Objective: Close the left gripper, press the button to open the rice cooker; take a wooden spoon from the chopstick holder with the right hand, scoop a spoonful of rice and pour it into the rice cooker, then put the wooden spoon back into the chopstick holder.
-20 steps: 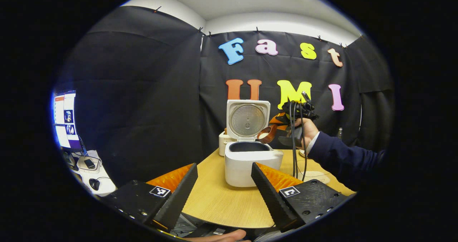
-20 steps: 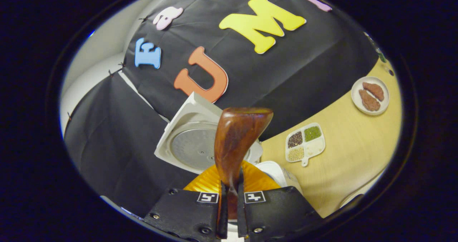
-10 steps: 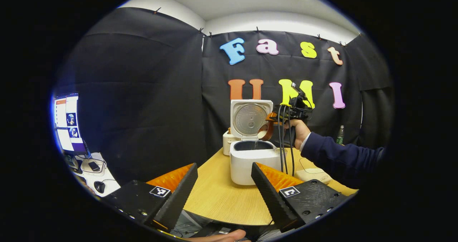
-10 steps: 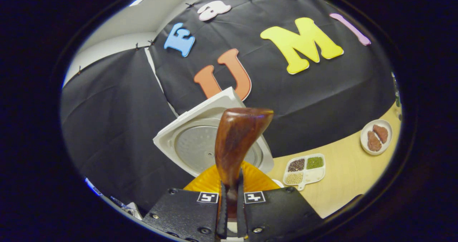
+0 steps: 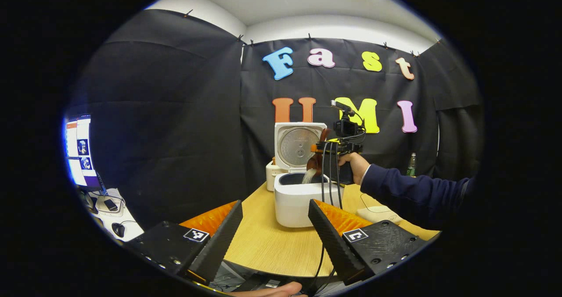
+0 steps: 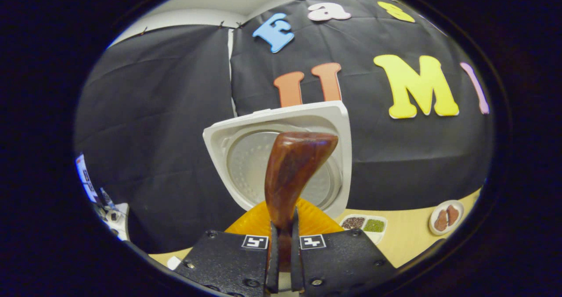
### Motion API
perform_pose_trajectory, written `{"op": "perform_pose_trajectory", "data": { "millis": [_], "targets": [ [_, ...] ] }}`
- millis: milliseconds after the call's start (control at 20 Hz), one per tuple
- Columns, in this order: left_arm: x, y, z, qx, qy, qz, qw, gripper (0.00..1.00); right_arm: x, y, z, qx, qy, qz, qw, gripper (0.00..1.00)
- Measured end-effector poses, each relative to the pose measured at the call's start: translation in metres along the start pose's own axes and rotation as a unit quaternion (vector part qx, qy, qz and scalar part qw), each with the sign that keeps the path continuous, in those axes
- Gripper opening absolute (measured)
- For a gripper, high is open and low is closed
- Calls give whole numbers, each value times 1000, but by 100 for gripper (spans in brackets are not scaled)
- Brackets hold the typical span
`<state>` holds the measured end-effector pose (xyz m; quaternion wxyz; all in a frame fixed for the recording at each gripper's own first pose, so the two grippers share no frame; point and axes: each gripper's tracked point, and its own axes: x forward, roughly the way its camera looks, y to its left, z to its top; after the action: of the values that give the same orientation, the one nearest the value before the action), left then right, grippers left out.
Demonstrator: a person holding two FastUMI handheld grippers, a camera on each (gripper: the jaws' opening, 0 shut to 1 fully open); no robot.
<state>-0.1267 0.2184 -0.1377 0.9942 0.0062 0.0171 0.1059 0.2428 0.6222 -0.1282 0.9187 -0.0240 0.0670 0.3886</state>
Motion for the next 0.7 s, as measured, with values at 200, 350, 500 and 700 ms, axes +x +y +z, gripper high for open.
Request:
{"op": "perform_pose_trajectory", "data": {
  "millis": [200, 350, 500, 700],
  "targets": [
    [-1, -5, -3, -1, 0, -4, 1000, 95, -3, 12, -2, -103, 2, -7, 995, 16],
    [-1, -9, -5, -3, 2, -8, 1000, 95, -9, 19, -3, -159, 4, -8, 987, 16],
    [2, -15, -1, -2, 1, -9, 1000, 95, -15, 20, -4, -184, -3, -5, 983, 16],
    [5, -16, -2, 4, -5, -8, 1000, 95, -30, 9, 4, -166, -11, -3, 986, 12]
  ]
}}
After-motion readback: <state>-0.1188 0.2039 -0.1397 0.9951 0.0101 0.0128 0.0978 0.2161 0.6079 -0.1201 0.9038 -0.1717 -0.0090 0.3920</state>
